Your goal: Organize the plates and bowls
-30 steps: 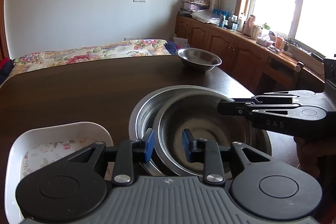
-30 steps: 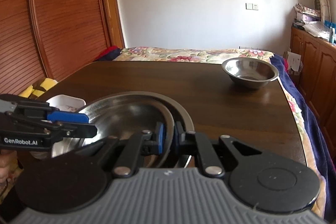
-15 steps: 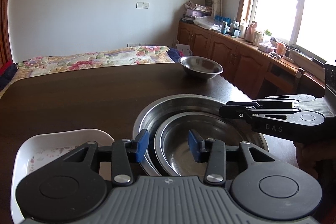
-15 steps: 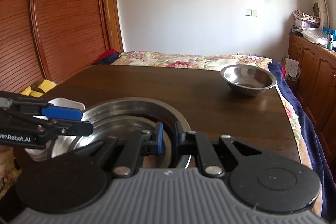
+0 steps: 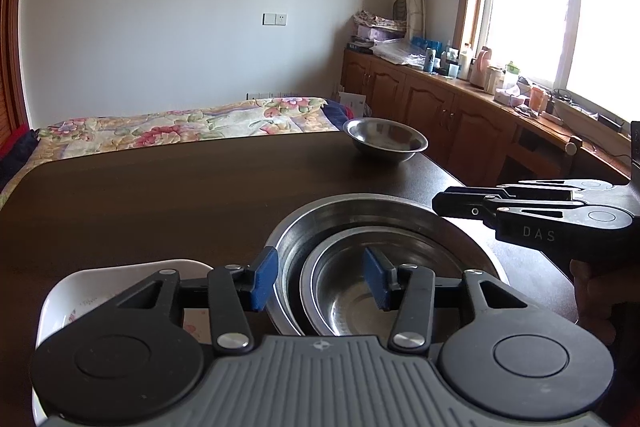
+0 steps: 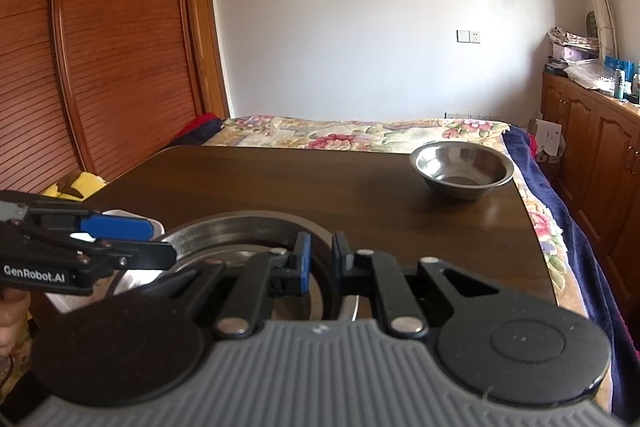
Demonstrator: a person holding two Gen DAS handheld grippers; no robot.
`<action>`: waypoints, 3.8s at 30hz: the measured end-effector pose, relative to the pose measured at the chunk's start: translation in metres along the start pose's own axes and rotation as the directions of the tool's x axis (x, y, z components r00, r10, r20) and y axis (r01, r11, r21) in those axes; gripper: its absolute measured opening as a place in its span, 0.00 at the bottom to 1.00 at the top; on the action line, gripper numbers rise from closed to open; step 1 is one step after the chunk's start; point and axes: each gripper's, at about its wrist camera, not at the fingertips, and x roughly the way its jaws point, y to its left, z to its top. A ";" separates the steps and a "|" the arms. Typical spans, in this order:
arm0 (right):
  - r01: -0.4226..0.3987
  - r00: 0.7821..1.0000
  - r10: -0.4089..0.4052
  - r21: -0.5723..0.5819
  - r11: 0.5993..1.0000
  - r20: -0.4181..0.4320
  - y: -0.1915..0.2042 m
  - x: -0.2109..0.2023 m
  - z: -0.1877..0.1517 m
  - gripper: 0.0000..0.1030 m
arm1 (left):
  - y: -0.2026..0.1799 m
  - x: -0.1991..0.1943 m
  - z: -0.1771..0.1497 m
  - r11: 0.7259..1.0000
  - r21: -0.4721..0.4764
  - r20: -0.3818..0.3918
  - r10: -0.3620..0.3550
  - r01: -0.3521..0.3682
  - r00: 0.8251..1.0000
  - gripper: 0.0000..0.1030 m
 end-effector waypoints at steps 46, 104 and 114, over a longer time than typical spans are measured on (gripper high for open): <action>0.200 0.979 -0.202 0.131 0.971 0.002 -0.099 0.047 0.033 0.45 | -0.025 0.063 0.091 0.996 0.065 0.064 -0.061 0.057 0.996 0.81; 0.115 0.989 -0.089 0.234 0.966 -0.116 -0.171 0.115 0.031 0.18 | -0.046 0.248 0.134 0.991 0.044 -0.306 -0.104 0.123 0.946 0.24; 0.104 0.994 -0.089 0.243 0.964 -0.070 -0.159 0.097 0.036 0.15 | -0.049 0.203 0.141 0.985 0.086 -0.228 -0.126 0.149 0.965 0.24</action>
